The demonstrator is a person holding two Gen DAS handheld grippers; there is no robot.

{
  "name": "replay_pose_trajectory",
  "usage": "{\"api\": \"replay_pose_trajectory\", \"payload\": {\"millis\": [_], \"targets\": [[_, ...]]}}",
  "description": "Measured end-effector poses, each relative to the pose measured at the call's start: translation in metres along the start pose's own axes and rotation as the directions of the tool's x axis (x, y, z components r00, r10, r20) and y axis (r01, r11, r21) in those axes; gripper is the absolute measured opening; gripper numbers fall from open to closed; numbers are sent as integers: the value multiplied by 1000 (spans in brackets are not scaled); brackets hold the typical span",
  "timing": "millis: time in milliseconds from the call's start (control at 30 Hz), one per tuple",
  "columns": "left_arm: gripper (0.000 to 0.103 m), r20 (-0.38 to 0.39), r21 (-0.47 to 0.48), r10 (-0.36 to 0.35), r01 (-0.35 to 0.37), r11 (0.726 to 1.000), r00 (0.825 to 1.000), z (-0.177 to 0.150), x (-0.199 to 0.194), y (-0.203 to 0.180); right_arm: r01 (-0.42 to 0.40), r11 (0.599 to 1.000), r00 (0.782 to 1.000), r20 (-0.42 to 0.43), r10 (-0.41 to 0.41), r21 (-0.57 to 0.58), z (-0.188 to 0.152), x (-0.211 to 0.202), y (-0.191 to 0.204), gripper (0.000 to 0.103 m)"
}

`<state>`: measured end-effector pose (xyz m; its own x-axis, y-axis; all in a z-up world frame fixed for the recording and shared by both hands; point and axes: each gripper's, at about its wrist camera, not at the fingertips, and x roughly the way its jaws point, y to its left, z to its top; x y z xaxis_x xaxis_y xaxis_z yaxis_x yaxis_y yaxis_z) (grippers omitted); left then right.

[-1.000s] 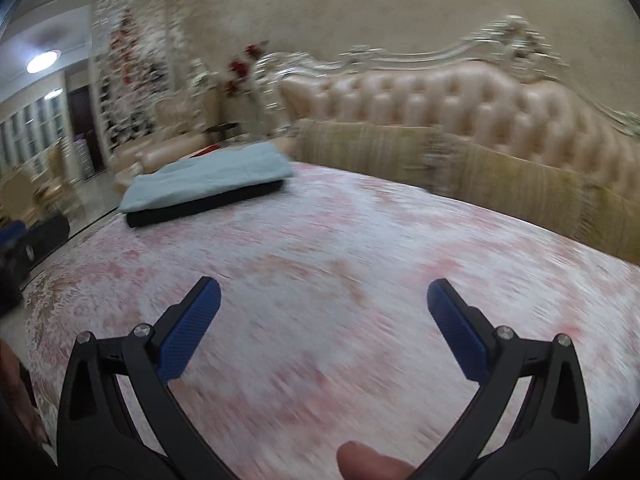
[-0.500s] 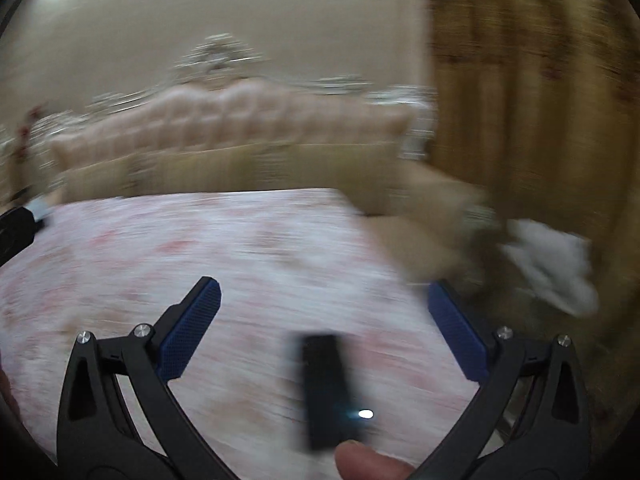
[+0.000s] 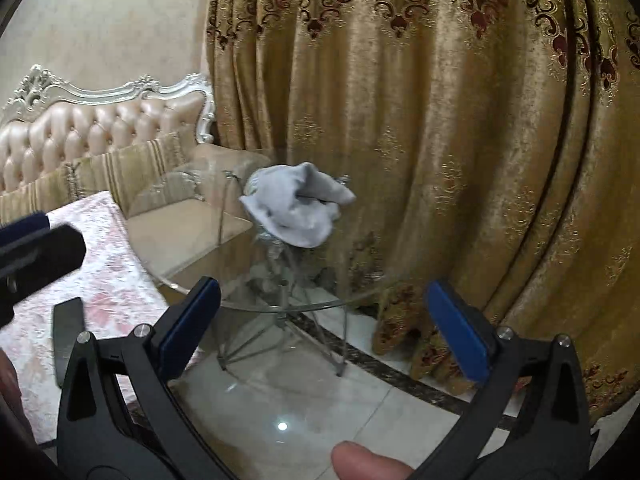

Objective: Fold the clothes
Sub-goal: 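Turn both tools toward the grey sweater on the glass side table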

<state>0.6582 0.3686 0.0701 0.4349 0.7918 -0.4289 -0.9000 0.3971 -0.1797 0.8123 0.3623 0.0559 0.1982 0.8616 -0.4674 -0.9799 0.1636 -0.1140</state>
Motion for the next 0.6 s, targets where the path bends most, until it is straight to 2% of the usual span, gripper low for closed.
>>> {"api": "replay_pose_trajectory", "payload": {"millis": [200, 300, 600], "targets": [[103, -23, 89, 3, -1, 996, 1000, 13, 26, -13, -18, 997, 1000, 1, 18, 74, 11, 13, -33, 103], [103, -29, 112, 22, -19, 994, 999, 12, 33, -16, -35, 996, 999, 2, 35, 79, 6, 17, -37, 103], [103, -55, 110, 40, -34, 993, 998, 5, 40, -13, -80, 993, 997, 0, 80, 87, 0, 24, -32, 103]]}}
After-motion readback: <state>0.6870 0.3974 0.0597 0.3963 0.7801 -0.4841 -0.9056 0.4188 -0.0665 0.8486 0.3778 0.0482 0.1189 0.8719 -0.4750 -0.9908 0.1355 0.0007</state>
